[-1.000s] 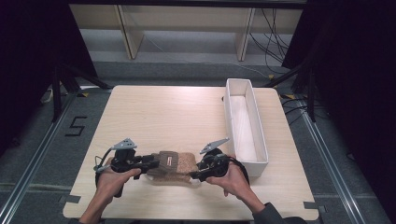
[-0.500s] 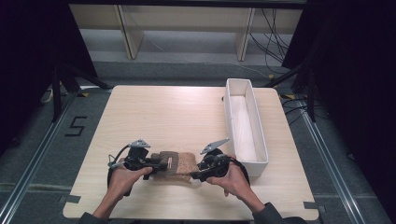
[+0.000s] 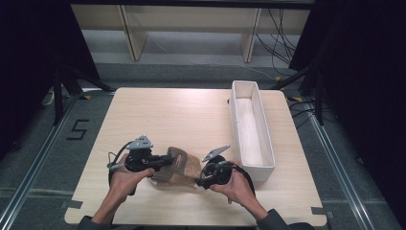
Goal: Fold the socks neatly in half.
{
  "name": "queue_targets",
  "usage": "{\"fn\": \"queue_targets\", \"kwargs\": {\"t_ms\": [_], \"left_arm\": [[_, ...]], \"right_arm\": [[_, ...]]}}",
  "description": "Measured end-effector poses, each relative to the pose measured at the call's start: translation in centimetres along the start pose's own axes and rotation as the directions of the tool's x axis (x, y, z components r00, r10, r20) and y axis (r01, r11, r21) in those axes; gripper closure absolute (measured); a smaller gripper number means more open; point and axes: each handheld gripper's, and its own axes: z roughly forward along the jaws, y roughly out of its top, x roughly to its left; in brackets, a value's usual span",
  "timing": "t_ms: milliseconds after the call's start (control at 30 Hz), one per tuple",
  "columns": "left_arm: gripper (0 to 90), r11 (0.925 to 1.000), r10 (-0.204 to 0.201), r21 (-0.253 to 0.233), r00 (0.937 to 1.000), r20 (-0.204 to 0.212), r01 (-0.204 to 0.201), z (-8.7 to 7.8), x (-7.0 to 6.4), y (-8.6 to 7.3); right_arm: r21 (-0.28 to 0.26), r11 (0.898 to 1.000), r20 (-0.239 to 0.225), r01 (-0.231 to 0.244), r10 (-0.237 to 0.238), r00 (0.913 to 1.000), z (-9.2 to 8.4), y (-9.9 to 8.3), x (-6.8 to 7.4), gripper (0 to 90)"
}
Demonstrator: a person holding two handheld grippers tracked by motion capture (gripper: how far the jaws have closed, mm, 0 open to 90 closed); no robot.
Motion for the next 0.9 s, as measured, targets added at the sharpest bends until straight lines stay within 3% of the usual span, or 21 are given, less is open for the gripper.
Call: {"fn": "queue_targets", "kwargs": {"t_ms": [33,100,167,233,300,367,400,500,600,700,833,900], "left_arm": [[84.3,1.0000,0.008,0.000,0.9999,0.007,-0.008,-0.2,-0.4,0.1],[84.3,0.9995,0.028,0.017,0.9995,0.017,-0.028,-0.4,-0.6,-0.4],[84.3,0.9974,0.025,0.068,0.9996,-0.017,-0.023,-0.3,-0.2,-1.8],[84.4,0.9937,-0.008,0.111,0.9994,-0.033,0.011,-0.2,1.2,-3.8],[84.6,0.9908,-0.064,0.116,0.9968,-0.047,0.070,0.0,2.7,-5.8],[84.7,0.9869,-0.129,0.097,0.9916,-0.008,0.129,0.0,3.9,-6.8],[84.8,0.9861,-0.141,0.088,0.9901,-0.008,0.141,0.1,4.0,-6.9],[84.7,0.9884,-0.108,0.105,0.9939,-0.023,0.110,0.2,3.7,-6.5],[84.7,0.9898,-0.104,0.095,0.9941,-0.032,0.106,0.1,3.5,-6.2],[84.7,0.9937,-0.079,0.079,0.9965,-0.027,0.081,-0.3,3.0,-5.4],[84.7,0.9982,-0.036,0.047,0.9990,-0.026,0.038,-0.6,2.4,-3.8],[84.7,0.9985,-0.040,0.036,0.9988,-0.029,0.041,-0.7,2.4,-3.4]], "right_arm": [[0.011,1.000,-0.004,-0.019,0.019,0.9998,0.1,-0.1,0.2,51.3],[0.018,1.000,0.007,0.003,-0.003,1.0000,0.3,-0.1,0.4,53.5],[0.035,0.999,0.024,-0.007,0.006,0.9997,0.4,-0.2,0.6,54.6],[0.040,0.999,0.026,-0.011,0.010,0.9996,0.5,-0.2,0.7,55.7],[0.042,0.999,0.016,-0.007,0.007,0.9998,0.6,-0.2,0.7,56.6],[0.041,0.999,0.016,0.003,-0.004,0.9999,0.7,-0.2,0.7,56.7],[0.045,0.999,0.020,0.002,-0.003,0.9998,0.8,-0.2,0.9,56.5],[0.034,0.999,0.006,0.004,-0.004,1.0000,0.5,-0.1,0.9,55.6],[-0.021,1.000,-0.018,0.003,-0.003,0.9998,-0.7,0.2,0.7,58.1],[-0.069,0.998,-0.041,-0.010,0.007,0.9991,-2.0,0.7,0.7,67.3],[-0.116,0.993,-0.027,0.010,-0.013,0.9995,-1.9,1.9,0.6,81.1],[-0.092,0.996,-0.021,0.021,-0.023,0.9995,-1.2,2.5,0.6,83.6]]}}
